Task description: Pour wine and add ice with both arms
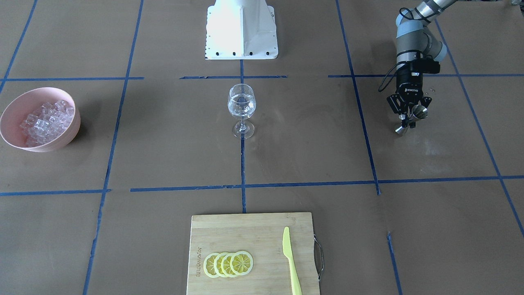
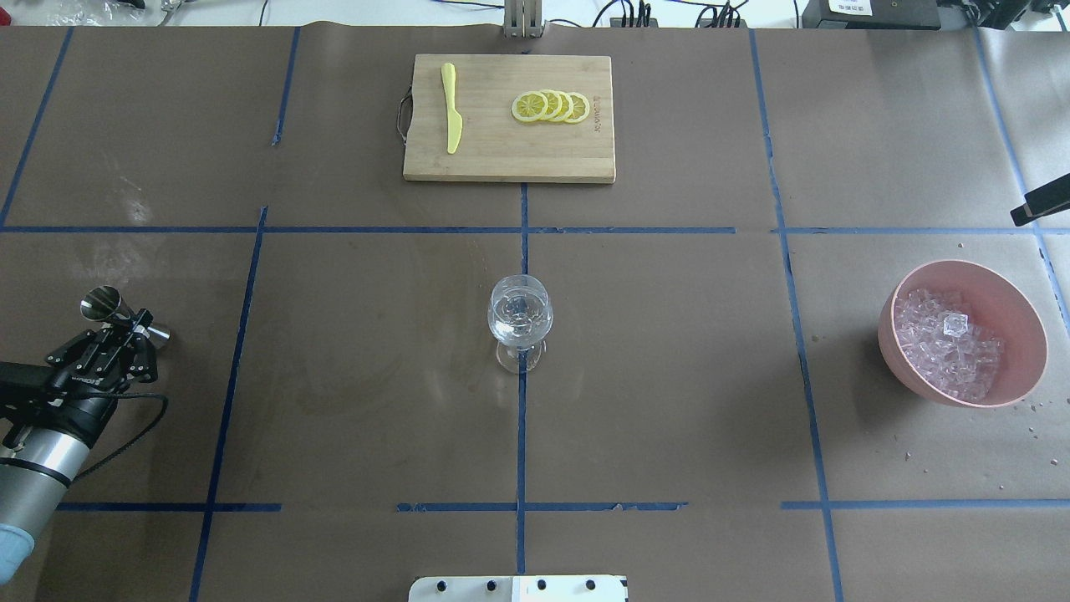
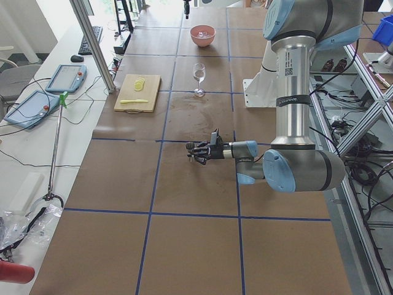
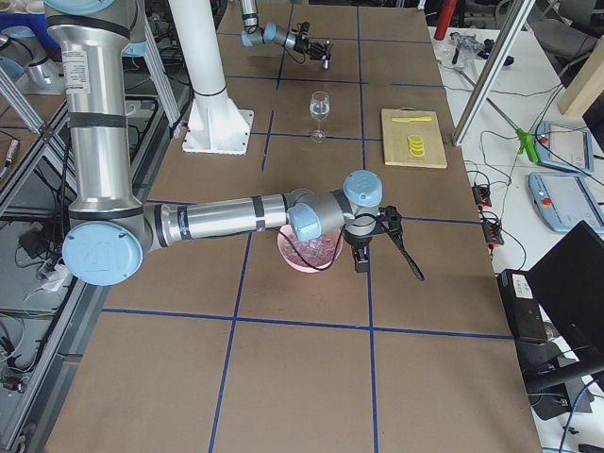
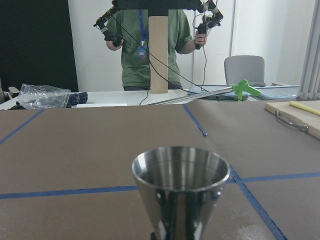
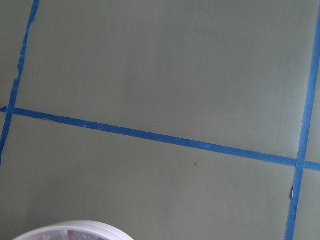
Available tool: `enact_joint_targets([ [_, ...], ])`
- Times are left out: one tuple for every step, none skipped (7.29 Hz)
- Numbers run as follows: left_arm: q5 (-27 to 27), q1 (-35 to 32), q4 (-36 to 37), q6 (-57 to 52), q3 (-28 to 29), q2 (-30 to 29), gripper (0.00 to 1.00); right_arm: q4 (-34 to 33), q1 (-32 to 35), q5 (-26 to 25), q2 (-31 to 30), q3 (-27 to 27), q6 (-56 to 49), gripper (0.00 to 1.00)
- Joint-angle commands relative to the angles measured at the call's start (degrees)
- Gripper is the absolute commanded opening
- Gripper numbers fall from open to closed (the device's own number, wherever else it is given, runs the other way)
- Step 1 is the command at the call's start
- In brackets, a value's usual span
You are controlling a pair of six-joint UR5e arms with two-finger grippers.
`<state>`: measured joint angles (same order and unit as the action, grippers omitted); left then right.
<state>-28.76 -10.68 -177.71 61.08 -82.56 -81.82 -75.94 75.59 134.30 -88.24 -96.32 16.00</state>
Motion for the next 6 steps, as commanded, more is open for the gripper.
enact_joint_targets([
  [-0.1,0.3,0.0,0.0,0.2,0.0,0.14,0.0,0.0,0.0,0.0,0.0,0.0,1.00],
  [-0.1,0.4,0.0,0.0,0.3,0.0,0.15,0.0,0.0,0.0,-0.1,0.0,0.1,1.00],
  [-0.2,0.5,0.0,0.0,0.3,0.0,0.17,0.0,0.0,0.0,0.0,0.0,0.0,1.00],
  [-0.2,0.5,0.0,0.0,0.3,0.0,0.19,0.0,0.0,0.0,0.0,0.0,0.0,1.00],
  [-0.3,0.5,0.0,0.0,0.3,-0.1,0.23,0.0,0.0,0.0,0.0,0.0,0.1,1.00],
  [-0.3,0.6,-0.1,0.0,0.3,0.0,0.31,0.0,0.0,0.0,0.0,0.0,0.0,1.00],
])
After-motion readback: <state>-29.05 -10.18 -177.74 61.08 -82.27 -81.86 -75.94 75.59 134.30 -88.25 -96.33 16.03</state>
